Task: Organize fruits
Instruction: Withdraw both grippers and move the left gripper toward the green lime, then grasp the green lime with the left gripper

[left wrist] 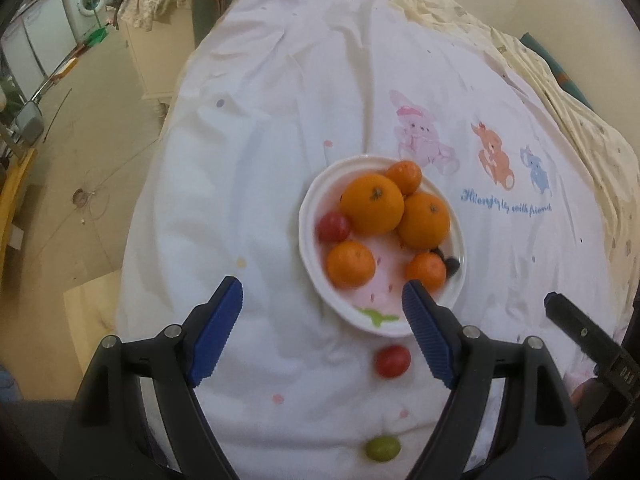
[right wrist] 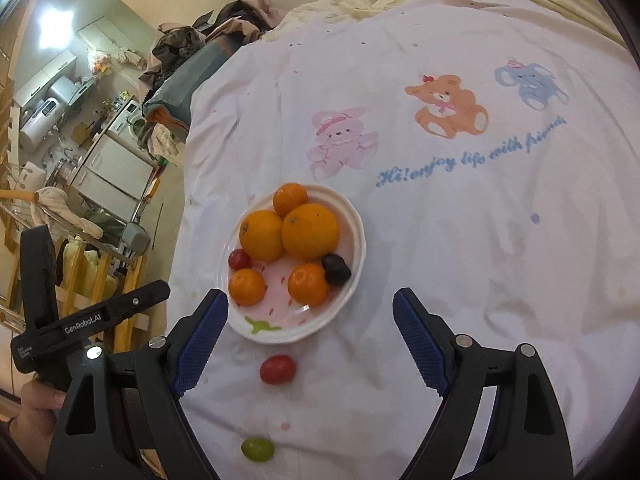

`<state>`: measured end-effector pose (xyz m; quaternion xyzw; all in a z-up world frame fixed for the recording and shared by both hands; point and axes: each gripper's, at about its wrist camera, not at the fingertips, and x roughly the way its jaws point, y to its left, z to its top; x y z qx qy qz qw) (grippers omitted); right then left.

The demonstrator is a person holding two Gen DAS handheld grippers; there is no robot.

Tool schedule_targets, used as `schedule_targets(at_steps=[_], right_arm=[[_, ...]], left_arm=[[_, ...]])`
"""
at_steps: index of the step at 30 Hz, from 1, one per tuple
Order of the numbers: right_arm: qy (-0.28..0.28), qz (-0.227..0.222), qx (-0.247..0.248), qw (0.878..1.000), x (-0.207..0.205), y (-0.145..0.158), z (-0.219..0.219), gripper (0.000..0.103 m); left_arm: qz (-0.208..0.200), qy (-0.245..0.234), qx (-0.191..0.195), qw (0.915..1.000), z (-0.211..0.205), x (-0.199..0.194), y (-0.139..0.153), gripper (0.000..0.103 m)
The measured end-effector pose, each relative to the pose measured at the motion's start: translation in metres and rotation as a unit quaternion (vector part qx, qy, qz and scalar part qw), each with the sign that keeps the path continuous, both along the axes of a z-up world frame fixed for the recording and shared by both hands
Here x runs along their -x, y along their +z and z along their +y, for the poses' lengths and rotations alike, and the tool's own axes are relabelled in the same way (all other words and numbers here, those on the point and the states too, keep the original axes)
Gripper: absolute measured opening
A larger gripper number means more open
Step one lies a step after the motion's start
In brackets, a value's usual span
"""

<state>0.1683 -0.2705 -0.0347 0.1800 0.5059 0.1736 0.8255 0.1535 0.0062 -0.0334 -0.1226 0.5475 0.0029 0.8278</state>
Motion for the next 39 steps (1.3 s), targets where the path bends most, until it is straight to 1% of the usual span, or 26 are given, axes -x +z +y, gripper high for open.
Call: schedule_targets(at_steps=[4,10,12,14,17,19,20,21,23,25,27,28,31,33,34,37,38,39], right_arm=[[-0.003,0.001,0.003,1.000,0.014,0.002,-0.001,0.087],[-0.014,0.016,0.013,1.000,0.034,-0.001,-0.002,0.087],[-0.022,0.024,0.011,0.999,0.039,-0.003,-0.005,0.087],[-0.027,0.032,0.007,0.999,0.043,-0.006,-0.006,0.087],[-0.033,0.040,0.007,0.999,0.047,-0.011,-0.007,0.087],[-0.037,0.048,0.004,0.998,0.048,-0.014,-0.009,0.087],[-0.039,0.051,0.003,0.998,0.048,-0.016,-0.009,0.087],[-0.040,0.054,0.004,0.998,0.048,-0.017,-0.010,0.087],[-0.043,0.057,0.002,0.997,0.046,-0.018,-0.013,0.087],[-0.047,0.060,-0.005,0.997,0.045,-0.019,-0.015,0.087],[-0.051,0.061,-0.015,0.997,0.044,-0.019,-0.018,0.087],[-0.052,0.062,-0.019,0.997,0.044,-0.019,-0.018,0.087],[-0.053,0.065,-0.028,0.996,0.043,-0.019,-0.019,0.087],[-0.053,0.066,-0.033,0.996,0.043,-0.019,-0.019,0.087],[-0.053,0.065,-0.034,0.996,0.043,-0.019,-0.020,0.087],[-0.055,0.068,-0.036,0.995,0.042,-0.021,-0.020,0.087],[-0.056,0.069,-0.037,0.995,0.042,-0.021,-0.020,0.087],[-0.056,0.070,-0.036,0.995,0.042,-0.021,-0.020,0.087]], left_arm=[[0.002,-0.006,0.003,1.0000,0.000,0.017,0.000,0.079],[0.032,-0.019,-0.003,0.9993,-0.013,0.048,-0.010,0.079],[0.048,-0.023,0.000,0.9986,-0.019,0.059,-0.017,0.079],[0.079,-0.022,0.003,0.9966,-0.027,0.069,-0.028,0.078],[0.107,-0.031,0.029,0.9933,-0.042,0.081,-0.043,0.077],[0.123,-0.044,0.032,0.9910,-0.055,0.088,-0.051,0.071],[0.131,-0.051,0.033,0.9895,-0.062,0.091,-0.055,0.064],[0.141,-0.056,0.033,0.9880,-0.068,0.093,-0.059,0.059],[0.161,-0.057,0.038,0.9845,-0.076,0.095,-0.067,0.055],[0.172,-0.056,0.042,0.9826,-0.083,0.098,-0.072,0.052],[0.170,-0.064,0.034,0.9829,-0.091,0.097,-0.076,0.045],[0.173,-0.069,0.026,0.9822,-0.095,0.097,-0.079,0.045],[0.182,-0.070,0.018,0.9807,-0.100,0.096,-0.085,0.044],[0.181,-0.075,0.000,0.9805,-0.103,0.094,-0.087,0.037],[0.180,-0.079,-0.012,0.9805,-0.105,0.093,-0.088,0.035],[0.177,-0.083,-0.022,0.9805,-0.107,0.091,-0.089,0.031],[0.175,-0.088,-0.023,0.9803,-0.108,0.091,-0.088,0.027],[0.175,-0.094,-0.028,0.9797,-0.110,0.091,-0.087,0.027]])
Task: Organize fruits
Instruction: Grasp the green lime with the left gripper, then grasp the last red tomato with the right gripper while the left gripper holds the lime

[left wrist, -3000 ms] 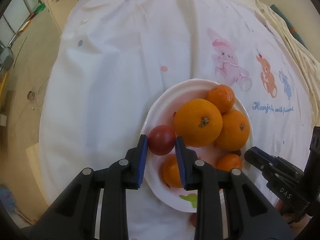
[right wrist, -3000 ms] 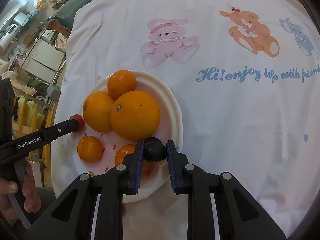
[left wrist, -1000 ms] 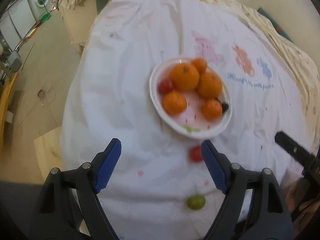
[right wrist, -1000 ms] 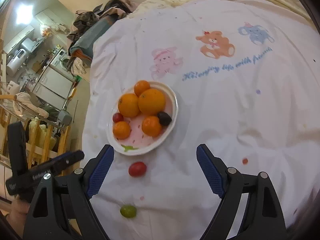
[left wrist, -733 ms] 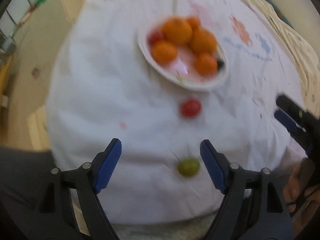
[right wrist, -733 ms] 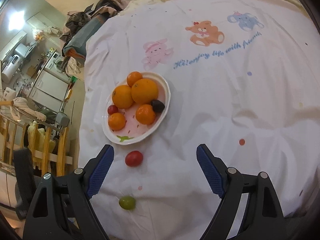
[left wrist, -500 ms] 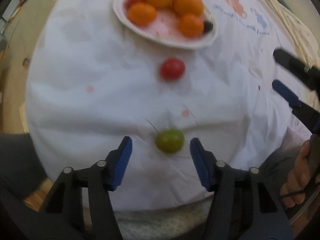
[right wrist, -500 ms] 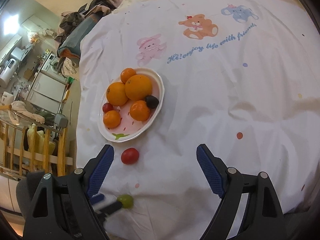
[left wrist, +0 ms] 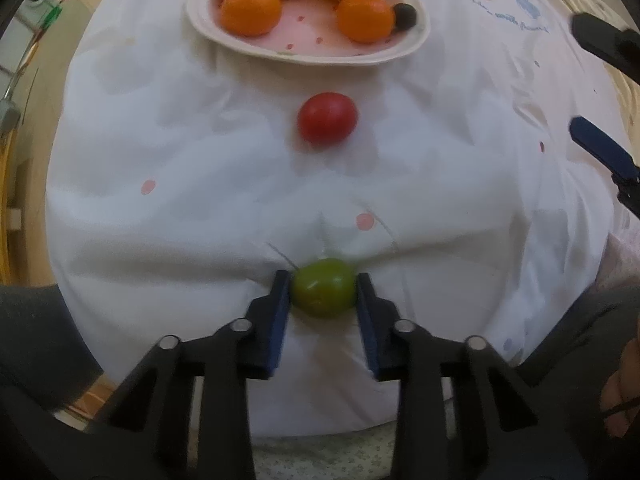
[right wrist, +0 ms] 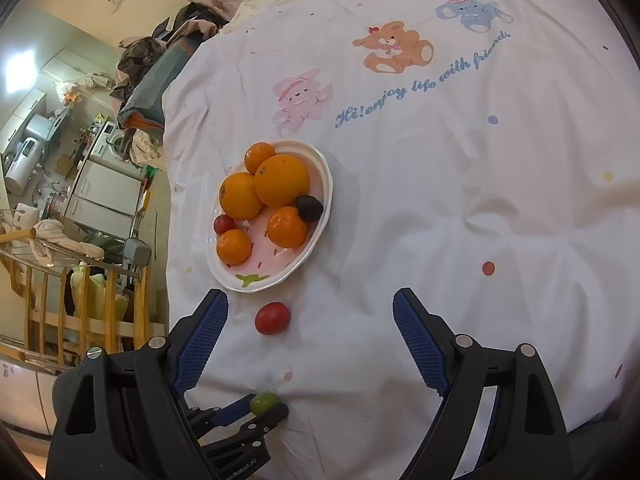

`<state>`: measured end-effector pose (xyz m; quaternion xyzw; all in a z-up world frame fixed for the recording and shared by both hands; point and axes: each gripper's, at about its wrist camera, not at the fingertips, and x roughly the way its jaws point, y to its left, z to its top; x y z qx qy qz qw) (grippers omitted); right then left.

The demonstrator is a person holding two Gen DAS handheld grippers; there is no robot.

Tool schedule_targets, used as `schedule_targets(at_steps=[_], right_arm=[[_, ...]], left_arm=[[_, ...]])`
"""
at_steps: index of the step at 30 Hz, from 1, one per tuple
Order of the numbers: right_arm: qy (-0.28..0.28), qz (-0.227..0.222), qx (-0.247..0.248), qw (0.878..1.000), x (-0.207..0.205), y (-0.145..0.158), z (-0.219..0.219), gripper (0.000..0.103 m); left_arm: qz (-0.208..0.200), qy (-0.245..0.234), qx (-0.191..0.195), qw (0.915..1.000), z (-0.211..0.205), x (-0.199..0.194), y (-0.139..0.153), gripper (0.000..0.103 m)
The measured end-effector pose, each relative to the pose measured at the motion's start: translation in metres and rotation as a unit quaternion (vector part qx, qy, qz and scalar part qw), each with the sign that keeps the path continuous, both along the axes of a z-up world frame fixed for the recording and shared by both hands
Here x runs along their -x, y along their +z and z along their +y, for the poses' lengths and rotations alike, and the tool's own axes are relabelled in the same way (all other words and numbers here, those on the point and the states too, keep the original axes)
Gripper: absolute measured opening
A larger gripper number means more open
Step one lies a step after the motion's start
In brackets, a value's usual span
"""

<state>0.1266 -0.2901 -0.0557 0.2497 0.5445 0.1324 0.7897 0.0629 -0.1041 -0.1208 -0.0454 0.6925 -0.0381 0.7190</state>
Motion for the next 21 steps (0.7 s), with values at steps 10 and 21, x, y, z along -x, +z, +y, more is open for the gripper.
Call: schedule_targets(at_steps=[10,21], right_arm=[[0.001,0.001,0.004,1.000,-0.001,-0.001,0.002,0.087],[0.023,0.018,0.026,0.999,-0.008,-0.013,0.016,0.087]], left_arm=[[-0.053,-0.024,-0.012,0.9982,0.006,-0.013,0.041,0.027],[-0.115,0.007,-0.035,0.9927,0.075,-0.072,0.080,0.027]])
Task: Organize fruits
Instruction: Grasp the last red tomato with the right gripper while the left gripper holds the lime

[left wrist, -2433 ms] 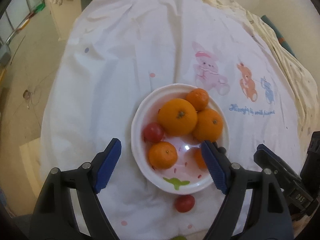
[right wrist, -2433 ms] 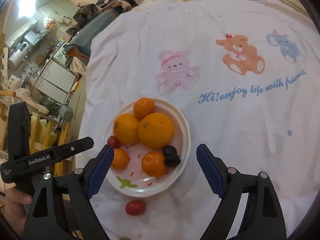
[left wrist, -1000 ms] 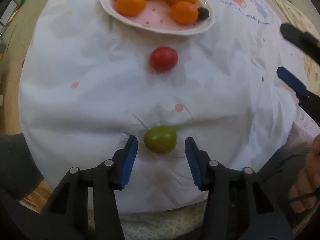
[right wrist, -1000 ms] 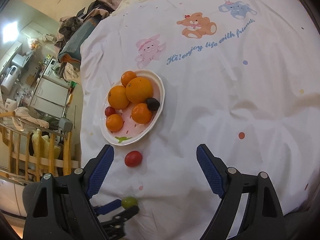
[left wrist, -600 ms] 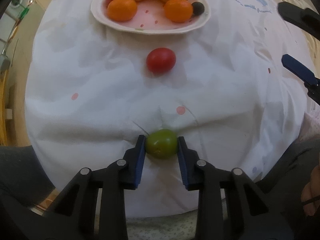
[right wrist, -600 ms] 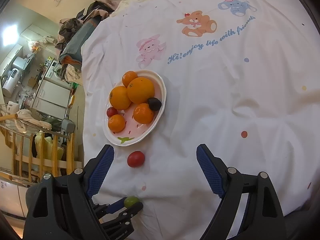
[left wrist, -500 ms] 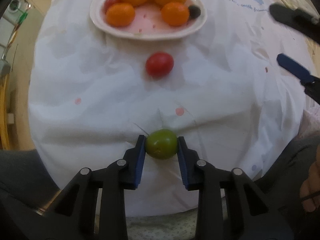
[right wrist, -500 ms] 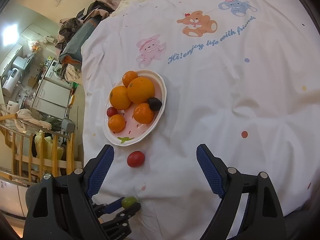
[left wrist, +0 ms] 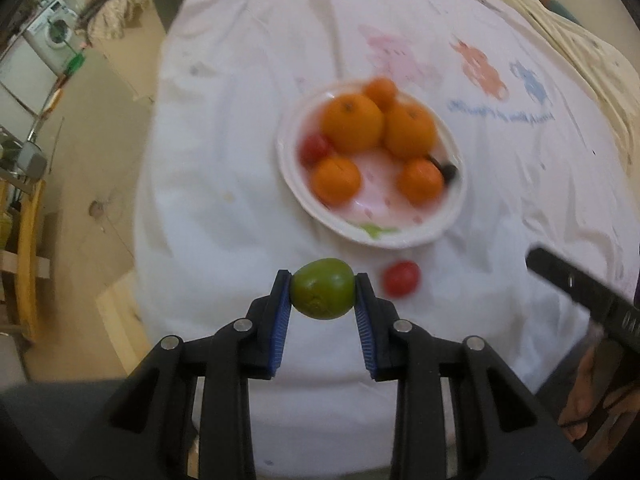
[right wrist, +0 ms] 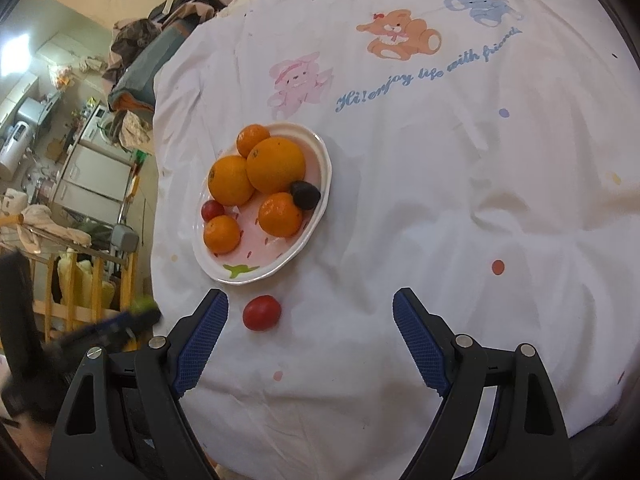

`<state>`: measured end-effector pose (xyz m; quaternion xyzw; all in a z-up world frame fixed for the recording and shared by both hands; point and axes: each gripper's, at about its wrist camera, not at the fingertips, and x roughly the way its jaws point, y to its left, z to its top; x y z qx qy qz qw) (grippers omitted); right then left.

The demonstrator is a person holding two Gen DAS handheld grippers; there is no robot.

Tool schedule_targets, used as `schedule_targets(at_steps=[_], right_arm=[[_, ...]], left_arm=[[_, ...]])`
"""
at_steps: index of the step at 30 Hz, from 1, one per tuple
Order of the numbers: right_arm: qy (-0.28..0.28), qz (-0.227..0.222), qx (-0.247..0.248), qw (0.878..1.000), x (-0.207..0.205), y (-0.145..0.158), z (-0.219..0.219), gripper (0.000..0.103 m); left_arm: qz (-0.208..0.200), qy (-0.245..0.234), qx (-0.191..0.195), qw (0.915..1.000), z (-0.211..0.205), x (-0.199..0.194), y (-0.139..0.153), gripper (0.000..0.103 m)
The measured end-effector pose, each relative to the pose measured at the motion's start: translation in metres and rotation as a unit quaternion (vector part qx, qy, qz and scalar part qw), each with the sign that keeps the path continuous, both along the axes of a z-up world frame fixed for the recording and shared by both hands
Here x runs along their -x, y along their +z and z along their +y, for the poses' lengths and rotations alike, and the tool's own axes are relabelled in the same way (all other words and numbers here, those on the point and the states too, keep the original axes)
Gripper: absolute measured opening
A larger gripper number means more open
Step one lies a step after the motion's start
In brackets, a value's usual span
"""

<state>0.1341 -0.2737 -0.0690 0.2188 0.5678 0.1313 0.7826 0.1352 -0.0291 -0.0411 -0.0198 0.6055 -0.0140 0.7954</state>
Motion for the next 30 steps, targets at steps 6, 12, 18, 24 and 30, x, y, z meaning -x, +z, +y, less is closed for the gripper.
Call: schedule_targets(at_steps=[6,12,18,24,30], right_arm=[[0.053,0.038,-0.030,0.997,-0.015,-0.019,0.023,0.087],[0.100,0.077,-0.019,0.992,-0.027,-0.044,0.056,0.078],[0.166,0.071,0.053,0.982,-0.033,-0.063,0.097,0.073],[0.216,0.036,0.094,0.971,-0.028,-0.062,0.118,0.061],[0.240,0.031,0.093,0.966,-0.022,-0.061,0.120,0.041]], left_arm=[[0.003,0.026,0.017,0.9995,0.028,-0.017,-0.006,0.027],[0.017,0.054,0.053,0.9970,0.041,-0.020,-0.016,0.027],[0.021,0.060,0.070,0.9956,0.043,-0.020,-0.017,0.027],[0.018,0.063,0.075,0.9950,0.045,-0.020,-0.016,0.027],[0.015,0.064,0.072,0.9952,0.044,-0.020,-0.017,0.027]])
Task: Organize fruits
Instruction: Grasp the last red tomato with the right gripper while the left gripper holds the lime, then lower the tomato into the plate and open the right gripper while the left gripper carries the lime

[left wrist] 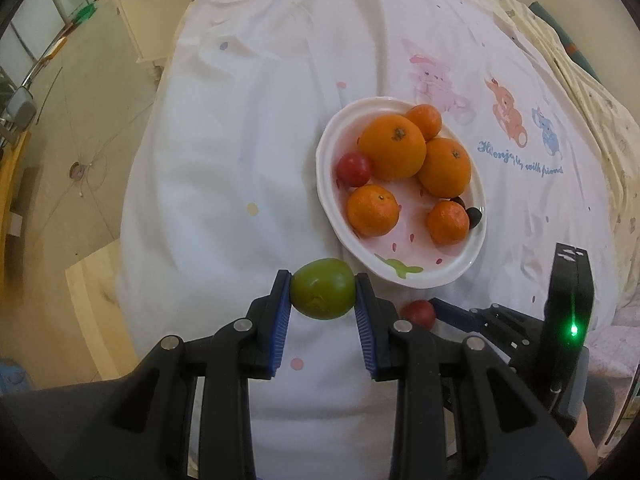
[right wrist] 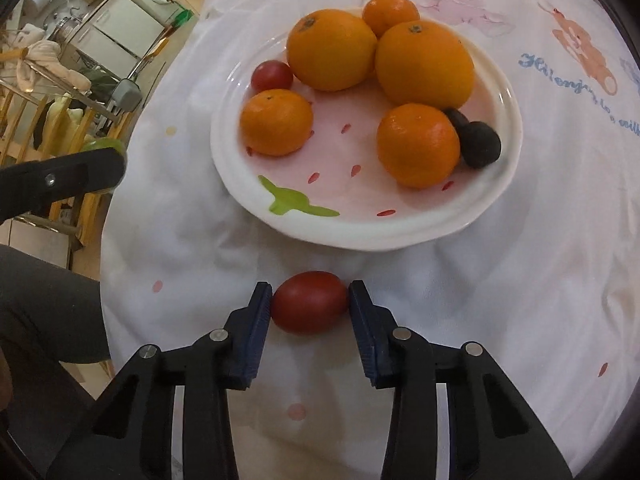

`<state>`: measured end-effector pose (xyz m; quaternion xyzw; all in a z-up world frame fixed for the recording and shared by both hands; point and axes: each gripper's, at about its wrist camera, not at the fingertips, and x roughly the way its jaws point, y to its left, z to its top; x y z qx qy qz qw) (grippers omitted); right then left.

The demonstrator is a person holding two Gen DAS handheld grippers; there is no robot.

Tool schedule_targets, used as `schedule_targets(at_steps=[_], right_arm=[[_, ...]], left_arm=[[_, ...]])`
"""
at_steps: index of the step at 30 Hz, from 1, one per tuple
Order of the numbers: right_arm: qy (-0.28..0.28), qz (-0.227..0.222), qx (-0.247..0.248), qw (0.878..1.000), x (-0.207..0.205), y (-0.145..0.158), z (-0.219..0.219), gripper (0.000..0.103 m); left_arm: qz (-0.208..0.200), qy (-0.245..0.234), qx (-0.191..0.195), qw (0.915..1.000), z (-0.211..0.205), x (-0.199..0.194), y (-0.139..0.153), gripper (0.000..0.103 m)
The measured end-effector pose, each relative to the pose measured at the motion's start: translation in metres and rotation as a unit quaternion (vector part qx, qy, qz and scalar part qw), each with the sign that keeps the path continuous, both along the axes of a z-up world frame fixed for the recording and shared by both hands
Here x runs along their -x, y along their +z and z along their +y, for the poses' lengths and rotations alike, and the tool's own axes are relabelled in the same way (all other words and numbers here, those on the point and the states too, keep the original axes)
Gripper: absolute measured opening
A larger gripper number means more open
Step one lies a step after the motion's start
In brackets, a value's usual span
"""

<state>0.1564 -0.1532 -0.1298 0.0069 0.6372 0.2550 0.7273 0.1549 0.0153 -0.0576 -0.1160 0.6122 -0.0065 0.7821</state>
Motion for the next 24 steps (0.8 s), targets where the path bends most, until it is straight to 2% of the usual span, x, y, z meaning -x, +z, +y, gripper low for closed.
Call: schedule_targets(at_steps=[7,13,20,24], right_arm=[[-0.011,0.000,-0.018,1.000,0.002,0.009,-0.011,0.041],[-0.027,-0.010,-0.052,0.998,0.002,0.030,-0.028,0.041],[-0.061,-0.051,-0.089,0.993,-0.014,0.064,-0.041,0.041],[-0.073,-0.079,-0.093,0.990,-0.028,0.076,-0.043,0.041]], left_arm=[[0.001,0.006,-0.008,0.9999,0.004,-0.001,-0.004,0.027],[-0.001,0.008,-0.012,0.9999,0.005,-0.001,-0.004,0.027],[-0.011,0.002,-0.008,0.9999,0.000,-0.001,0.001,0.027],[-0.018,-0.011,-0.015,0.9997,-0.009,-0.002,0.004,0.027]])
